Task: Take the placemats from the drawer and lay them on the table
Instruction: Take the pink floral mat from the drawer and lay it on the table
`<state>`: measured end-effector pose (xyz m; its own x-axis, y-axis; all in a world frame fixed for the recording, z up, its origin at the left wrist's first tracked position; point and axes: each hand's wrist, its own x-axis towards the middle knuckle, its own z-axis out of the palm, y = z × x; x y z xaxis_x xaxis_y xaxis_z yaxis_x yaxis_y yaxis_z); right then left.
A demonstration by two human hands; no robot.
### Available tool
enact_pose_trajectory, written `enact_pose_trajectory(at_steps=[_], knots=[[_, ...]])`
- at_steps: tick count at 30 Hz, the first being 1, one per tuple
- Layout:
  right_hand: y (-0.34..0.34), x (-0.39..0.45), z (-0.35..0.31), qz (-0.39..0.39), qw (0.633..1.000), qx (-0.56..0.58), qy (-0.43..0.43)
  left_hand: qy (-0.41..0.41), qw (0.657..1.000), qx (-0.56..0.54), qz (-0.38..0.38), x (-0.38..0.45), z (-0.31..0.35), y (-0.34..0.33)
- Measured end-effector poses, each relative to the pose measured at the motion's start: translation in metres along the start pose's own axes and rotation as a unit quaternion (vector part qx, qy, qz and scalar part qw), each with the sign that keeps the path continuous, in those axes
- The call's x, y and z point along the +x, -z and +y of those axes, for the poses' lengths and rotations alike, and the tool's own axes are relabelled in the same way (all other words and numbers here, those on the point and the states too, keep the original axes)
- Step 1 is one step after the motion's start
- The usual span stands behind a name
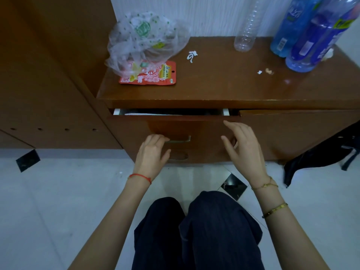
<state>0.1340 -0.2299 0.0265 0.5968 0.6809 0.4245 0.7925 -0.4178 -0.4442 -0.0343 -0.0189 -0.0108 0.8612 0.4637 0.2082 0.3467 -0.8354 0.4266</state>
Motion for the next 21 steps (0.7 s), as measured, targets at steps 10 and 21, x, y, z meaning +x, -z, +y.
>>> enact_pose_trajectory(at_steps=[10, 21], knots=[[0.006, -0.031, -0.012, 0.016, 1.0, -0.011, -0.006, -0.026, 0.996, 0.003, 0.084, -0.056, 0.015, 0.029], [0.012, -0.05, -0.02, 0.015, 1.0, 0.009, -0.014, -0.009, 0.991, 0.032, 0.127, -0.059, 0.004, 0.063]])
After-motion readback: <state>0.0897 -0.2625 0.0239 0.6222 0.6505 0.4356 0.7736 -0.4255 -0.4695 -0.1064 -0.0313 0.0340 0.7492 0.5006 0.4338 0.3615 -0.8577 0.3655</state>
